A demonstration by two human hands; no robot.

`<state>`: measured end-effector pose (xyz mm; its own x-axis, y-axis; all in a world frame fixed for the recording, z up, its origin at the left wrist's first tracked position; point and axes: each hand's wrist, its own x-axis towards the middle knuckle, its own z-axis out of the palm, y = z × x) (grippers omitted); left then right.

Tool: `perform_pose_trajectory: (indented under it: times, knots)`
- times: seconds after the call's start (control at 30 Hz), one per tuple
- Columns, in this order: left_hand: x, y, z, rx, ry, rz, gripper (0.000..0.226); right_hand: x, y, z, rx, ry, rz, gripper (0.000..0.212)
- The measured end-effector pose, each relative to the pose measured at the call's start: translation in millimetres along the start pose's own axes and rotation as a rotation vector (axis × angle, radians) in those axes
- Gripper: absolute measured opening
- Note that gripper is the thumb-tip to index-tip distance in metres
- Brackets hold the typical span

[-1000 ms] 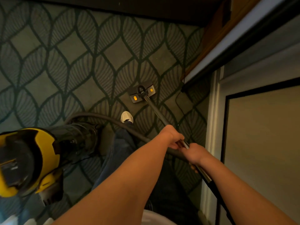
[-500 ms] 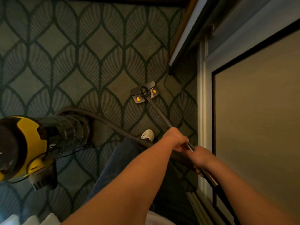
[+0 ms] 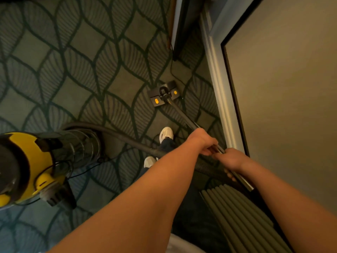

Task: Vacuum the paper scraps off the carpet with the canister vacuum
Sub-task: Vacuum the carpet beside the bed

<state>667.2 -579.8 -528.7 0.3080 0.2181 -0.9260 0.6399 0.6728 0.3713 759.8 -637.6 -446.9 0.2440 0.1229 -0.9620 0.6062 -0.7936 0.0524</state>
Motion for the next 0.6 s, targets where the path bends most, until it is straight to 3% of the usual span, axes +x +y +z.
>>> perform_pose_trajectory:
  times: [0.37,0.6]
  knots:
    - [-24.5,-33.6,51.8,0.077,-0.056,0.028,0.017,-13.9,62.4,42.4,0.142,0.028,0.012,0.036]
    - [-37.6,-45.6,67.7,0.129,-0.067,-0.047,0.020,-27.6,79.4,62.7,0.320,-0.066,0.068,0.030]
